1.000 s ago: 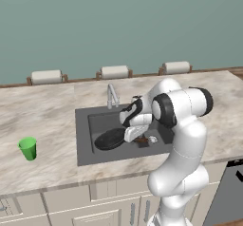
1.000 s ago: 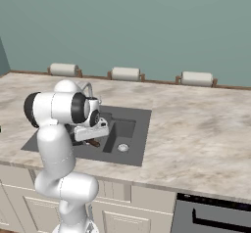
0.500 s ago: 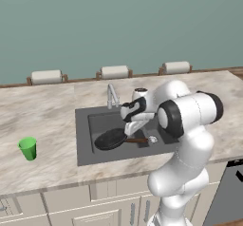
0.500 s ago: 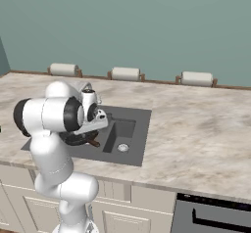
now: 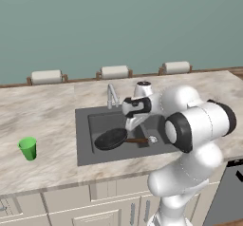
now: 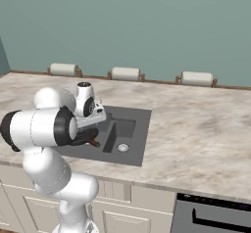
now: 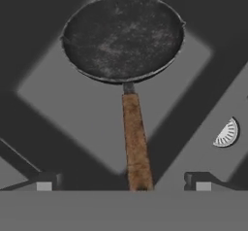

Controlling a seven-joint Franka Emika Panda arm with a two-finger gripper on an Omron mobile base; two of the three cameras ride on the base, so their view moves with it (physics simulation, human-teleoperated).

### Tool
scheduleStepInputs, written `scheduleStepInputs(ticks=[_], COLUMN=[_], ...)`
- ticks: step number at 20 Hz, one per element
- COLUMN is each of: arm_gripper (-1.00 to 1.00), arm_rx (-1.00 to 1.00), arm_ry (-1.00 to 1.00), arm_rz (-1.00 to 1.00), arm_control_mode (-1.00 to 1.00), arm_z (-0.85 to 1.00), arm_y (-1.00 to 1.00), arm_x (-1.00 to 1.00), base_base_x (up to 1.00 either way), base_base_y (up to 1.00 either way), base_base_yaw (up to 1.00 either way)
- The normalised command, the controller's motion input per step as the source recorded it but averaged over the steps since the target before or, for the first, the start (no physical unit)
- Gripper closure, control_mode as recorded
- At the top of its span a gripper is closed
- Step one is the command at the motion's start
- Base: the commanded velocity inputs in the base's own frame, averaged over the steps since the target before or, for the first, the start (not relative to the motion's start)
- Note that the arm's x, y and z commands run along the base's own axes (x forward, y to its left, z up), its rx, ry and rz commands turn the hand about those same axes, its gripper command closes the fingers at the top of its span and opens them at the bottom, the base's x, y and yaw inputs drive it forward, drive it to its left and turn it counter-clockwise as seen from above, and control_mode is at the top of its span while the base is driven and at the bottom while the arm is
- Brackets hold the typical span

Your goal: Place the pan in the left basin and the cup in the right basin of the sink.

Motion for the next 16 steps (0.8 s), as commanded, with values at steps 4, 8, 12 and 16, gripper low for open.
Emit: scheduleStepInputs(ticks=[4, 8, 12, 16], arm_gripper=[-1.0, -1.0, -1.0, -1.0], arm_rx=[0.0, 0.0, 0.01, 0.06], arm_ry=[0.0, 0.0, 0.0, 0.0], arm_rz=[-0.02, -0.04, -0.03, -0.04], arm_control_mode=[-1.0, -1.0, -1.0, -1.0], arm_z=[0.37, 0.33, 0.31, 0.29], arm_y=[0.03, 0.07, 0.04, 0.01], arm_x=[-0.33, -0.38, -0.39, -0.45], base_base_x=[0.0, 0.0, 0.0, 0.0], base_base_y=[0.0, 0.0, 0.0, 0.0], base_base_yaw=[0.0, 0.0, 0.0, 0.0])
